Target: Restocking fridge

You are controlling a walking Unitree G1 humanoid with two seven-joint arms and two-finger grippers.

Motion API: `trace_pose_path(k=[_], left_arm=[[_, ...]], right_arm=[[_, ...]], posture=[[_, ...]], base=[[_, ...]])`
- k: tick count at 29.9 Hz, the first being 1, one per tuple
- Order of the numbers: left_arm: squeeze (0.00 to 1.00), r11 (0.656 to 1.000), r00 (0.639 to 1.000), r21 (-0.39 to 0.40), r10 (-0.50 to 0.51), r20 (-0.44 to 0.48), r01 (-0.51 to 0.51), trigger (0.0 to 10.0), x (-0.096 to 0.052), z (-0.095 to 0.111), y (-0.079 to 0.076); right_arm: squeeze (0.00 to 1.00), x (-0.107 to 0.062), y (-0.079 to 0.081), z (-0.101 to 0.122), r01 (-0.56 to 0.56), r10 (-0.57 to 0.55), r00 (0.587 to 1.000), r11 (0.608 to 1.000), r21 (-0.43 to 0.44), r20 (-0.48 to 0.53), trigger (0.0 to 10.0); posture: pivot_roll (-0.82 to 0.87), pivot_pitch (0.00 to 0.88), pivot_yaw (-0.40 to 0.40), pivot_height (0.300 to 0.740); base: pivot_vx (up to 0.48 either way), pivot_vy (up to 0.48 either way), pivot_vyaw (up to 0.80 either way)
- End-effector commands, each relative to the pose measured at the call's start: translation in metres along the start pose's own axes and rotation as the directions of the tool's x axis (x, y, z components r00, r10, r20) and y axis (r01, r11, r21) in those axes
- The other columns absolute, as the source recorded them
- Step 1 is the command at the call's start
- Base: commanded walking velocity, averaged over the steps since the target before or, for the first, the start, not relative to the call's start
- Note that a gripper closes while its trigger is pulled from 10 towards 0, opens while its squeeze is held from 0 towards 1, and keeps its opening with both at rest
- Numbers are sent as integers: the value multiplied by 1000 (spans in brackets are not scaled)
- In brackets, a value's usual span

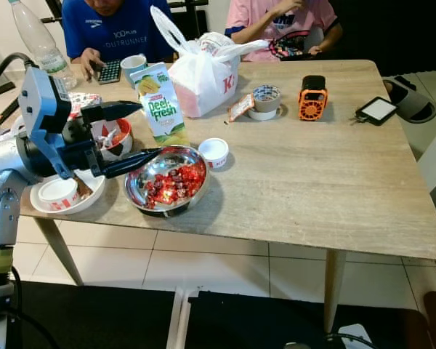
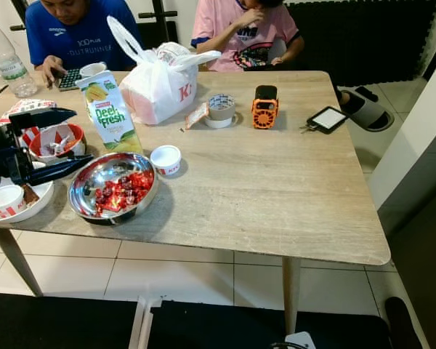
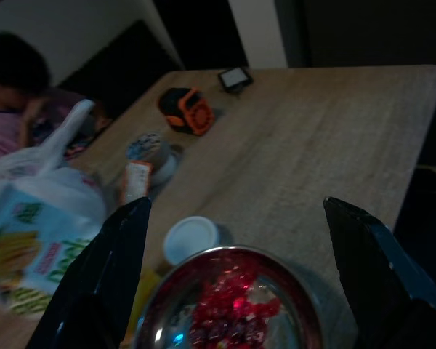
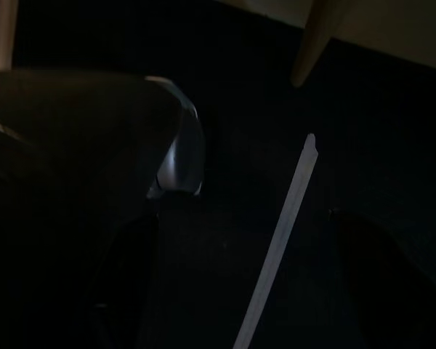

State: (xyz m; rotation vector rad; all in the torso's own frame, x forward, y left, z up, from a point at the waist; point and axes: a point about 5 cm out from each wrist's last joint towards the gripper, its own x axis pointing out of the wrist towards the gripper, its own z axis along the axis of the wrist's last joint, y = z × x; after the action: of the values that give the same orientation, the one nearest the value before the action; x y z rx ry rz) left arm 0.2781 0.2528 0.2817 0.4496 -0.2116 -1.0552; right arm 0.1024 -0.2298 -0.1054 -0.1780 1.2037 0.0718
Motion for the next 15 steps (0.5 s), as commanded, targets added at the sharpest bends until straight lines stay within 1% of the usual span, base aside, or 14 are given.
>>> trace_pose_path(k=[1,4,13,15], left_arm=[[0,999,999,36,19,-44,-18,10000,-13,10,3],[0,999,999,38,16,-49,-14,10000,-16,12,2],[0,998,998,55,-6,-66,10,10000,-16,16,-3],[0,998,995,53,-16,-99,21,10000,-17,13,-7]], right_arm=[[0,0,3,-4,2,-2,1000,999,32,-1,10000],[0,0,4,-5,0,0,1000,1000,32,-4,10000],[0,1,5,-1,-5,5,1000,1000,26,3,10000],[0,1,4,4,-7,7,1000,1000,18,12,10000]], posture=[[-76,87,97,740],[-73,82,94,740],[-57,82,84,740],[-49,92,85,740]], base=[[0,0,0],[0,0,0],[0,0,0],[0,0,0]])
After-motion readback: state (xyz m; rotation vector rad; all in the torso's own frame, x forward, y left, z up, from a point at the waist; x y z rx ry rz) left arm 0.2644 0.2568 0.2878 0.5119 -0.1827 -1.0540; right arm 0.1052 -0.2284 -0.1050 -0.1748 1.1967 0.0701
